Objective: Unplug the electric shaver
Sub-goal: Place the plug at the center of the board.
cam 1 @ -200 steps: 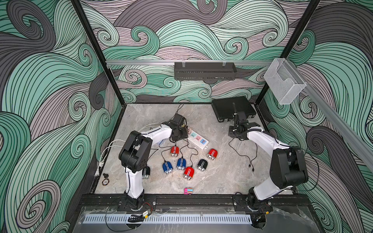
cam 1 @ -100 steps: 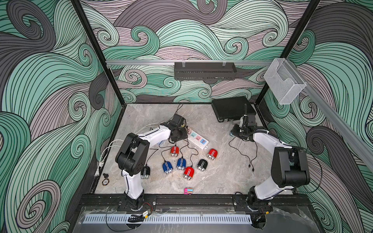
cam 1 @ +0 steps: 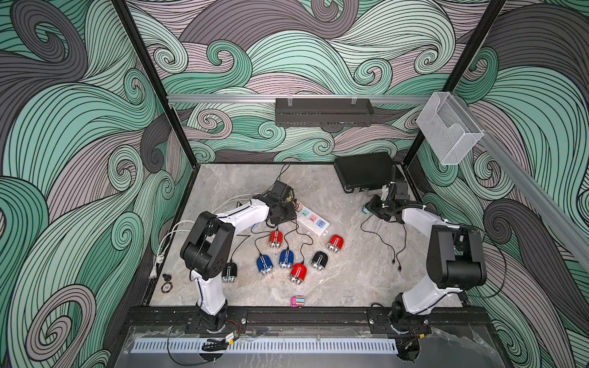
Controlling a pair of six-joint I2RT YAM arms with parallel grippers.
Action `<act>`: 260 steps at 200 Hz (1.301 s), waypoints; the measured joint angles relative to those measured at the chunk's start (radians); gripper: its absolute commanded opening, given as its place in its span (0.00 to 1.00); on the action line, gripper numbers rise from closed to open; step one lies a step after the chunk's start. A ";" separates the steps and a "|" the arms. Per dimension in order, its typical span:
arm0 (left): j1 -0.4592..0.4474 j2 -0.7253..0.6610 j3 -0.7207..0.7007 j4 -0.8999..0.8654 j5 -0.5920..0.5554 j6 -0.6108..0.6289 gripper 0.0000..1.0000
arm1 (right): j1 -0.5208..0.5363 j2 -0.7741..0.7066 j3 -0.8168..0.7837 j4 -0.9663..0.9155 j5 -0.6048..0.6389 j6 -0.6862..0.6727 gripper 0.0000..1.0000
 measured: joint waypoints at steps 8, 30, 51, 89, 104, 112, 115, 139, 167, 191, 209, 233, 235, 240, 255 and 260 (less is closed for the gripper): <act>0.000 -0.001 -0.005 0.000 0.000 0.001 0.54 | -0.003 0.010 0.000 0.008 -0.010 0.006 0.30; 0.000 -0.010 -0.027 0.000 -0.002 0.002 0.54 | -0.011 0.034 0.000 0.022 -0.033 0.018 0.30; 0.000 -0.013 -0.036 -0.001 -0.002 0.003 0.54 | -0.019 0.042 0.000 0.032 -0.051 0.032 0.30; 0.000 -0.027 -0.055 0.001 -0.005 0.003 0.54 | -0.027 0.042 0.000 0.056 -0.072 0.042 0.30; 0.000 -0.029 -0.063 0.003 -0.005 0.003 0.54 | -0.028 0.047 0.000 0.063 -0.079 0.045 0.30; 0.000 -0.029 -0.065 0.003 -0.005 0.003 0.54 | -0.029 0.053 0.000 0.067 -0.082 0.046 0.30; 0.000 -0.029 -0.066 0.003 -0.005 0.003 0.54 | -0.030 0.056 0.000 0.068 -0.083 0.047 0.30; 0.000 -0.029 -0.073 0.006 -0.005 0.003 0.54 | -0.036 0.089 0.000 0.071 -0.085 0.057 0.30; 0.000 -0.036 -0.080 0.008 -0.006 0.003 0.54 | -0.042 0.114 0.000 0.071 -0.087 0.061 0.30; 0.000 -0.052 -0.081 0.008 -0.006 0.003 0.54 | -0.047 0.115 0.000 0.072 -0.088 0.064 0.33; 0.000 -0.060 -0.081 0.009 -0.006 0.003 0.54 | -0.053 0.120 0.000 0.075 -0.090 0.067 0.35; 0.000 -0.060 -0.081 0.008 -0.007 0.003 0.54 | -0.063 0.129 0.000 0.075 -0.092 0.074 0.41; 0.000 -0.060 -0.081 0.008 -0.008 0.003 0.54 | -0.064 0.130 0.000 0.075 -0.092 0.077 0.42; 0.000 -0.060 -0.081 0.009 -0.008 0.003 0.54 | -0.067 0.133 0.000 0.075 -0.092 0.078 0.43; 0.000 -0.060 -0.081 0.008 -0.008 0.003 0.54 | -0.073 0.134 0.000 0.073 -0.092 0.082 0.46; 0.000 -0.060 -0.081 0.008 -0.009 0.003 0.54 | -0.075 0.134 0.000 0.073 -0.092 0.083 0.47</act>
